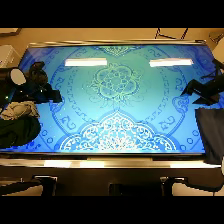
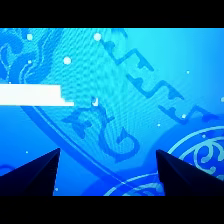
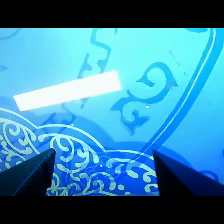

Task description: Fold the clothes and pants, and hang the long-sleeved shirts on hangers.

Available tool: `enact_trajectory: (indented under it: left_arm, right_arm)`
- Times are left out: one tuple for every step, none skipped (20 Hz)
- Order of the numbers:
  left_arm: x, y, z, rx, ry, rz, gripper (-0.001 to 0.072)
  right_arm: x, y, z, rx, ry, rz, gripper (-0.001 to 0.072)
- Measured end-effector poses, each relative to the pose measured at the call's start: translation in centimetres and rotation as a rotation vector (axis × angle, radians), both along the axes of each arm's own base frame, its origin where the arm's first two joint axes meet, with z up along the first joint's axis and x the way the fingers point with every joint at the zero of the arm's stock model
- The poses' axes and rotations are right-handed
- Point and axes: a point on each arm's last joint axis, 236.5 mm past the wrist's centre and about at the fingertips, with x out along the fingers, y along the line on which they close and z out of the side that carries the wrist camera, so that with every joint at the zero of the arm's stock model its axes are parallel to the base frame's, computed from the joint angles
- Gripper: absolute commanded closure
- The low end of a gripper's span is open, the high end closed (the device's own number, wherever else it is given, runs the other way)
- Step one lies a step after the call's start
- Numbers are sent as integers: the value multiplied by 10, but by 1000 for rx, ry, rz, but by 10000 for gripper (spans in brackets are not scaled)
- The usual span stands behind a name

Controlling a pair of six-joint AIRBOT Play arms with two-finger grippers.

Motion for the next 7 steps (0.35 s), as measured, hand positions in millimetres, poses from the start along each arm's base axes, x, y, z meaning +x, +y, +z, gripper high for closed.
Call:
enact_trajectory:
  left_arm:
    - [0, 0, 0, 0, -3, 1, -4]
    - [0, 0, -1, -1, 0, 1, -4]
    - [0, -1, -1, -2, -1, 1, -4]
    - [0, -1, -1, -2, 0, 1, -4]
    - [0, -1, -2, -2, 1, 1, -4]
    - [0, -1, -1, -2, 0, 1, -4]
    - [-1, -1, -2, -2, 1, 1, -4]
  right_arm:
    - [0, 1, -1, 1, 3, 2, 18]
    - [-1, 2, -1, 2, 4, 4, 18]
    - [-1, 2, -2, 2, 6, 5, 18]
    - [-1, 3, -2, 3, 6, 7, 18]
    - [-1, 3, -2, 4, 7, 7, 18]
    - [-1, 4, -2, 5, 7, 8, 18]
    - [-1, 4, -2, 6, 7, 8, 18]
